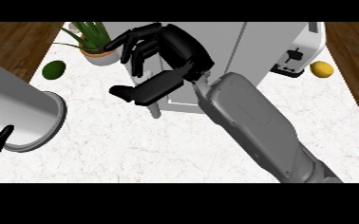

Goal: Pick up the bottled water, place it into the cabinet and close the cabinet

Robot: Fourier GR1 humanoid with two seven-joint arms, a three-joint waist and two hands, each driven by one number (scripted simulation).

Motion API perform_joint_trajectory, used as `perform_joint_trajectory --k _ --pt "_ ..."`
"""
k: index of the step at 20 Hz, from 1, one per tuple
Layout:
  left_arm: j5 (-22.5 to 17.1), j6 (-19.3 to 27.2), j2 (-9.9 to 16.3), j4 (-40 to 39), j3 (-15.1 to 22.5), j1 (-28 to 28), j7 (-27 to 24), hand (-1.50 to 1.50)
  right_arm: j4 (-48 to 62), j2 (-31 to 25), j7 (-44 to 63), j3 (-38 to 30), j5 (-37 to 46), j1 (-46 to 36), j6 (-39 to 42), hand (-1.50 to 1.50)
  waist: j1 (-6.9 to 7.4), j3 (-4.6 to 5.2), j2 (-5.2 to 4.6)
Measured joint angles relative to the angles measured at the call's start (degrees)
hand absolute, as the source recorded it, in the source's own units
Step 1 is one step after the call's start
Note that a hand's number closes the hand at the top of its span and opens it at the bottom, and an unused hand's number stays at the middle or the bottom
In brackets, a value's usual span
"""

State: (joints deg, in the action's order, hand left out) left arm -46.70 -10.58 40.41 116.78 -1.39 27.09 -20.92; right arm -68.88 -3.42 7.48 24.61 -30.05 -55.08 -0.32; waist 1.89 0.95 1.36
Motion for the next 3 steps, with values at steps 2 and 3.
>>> perform_joint_trajectory --k 2,3 --pt "0.20 0.05 0.00 0.22 0.13 -0.44 0.35 -1.50 0.51 -0.42 -0.47 -0.22 -0.19 -0.18 1.24 -1.50 0.24 0.10 0.01" --pt "0.43 -0.09 0.03 0.14 0.14 -0.69 0.38 -1.50 0.72 -0.32 -0.70 -0.21 0.08 -0.24 1.11 -1.50 0.23 0.07 0.05"
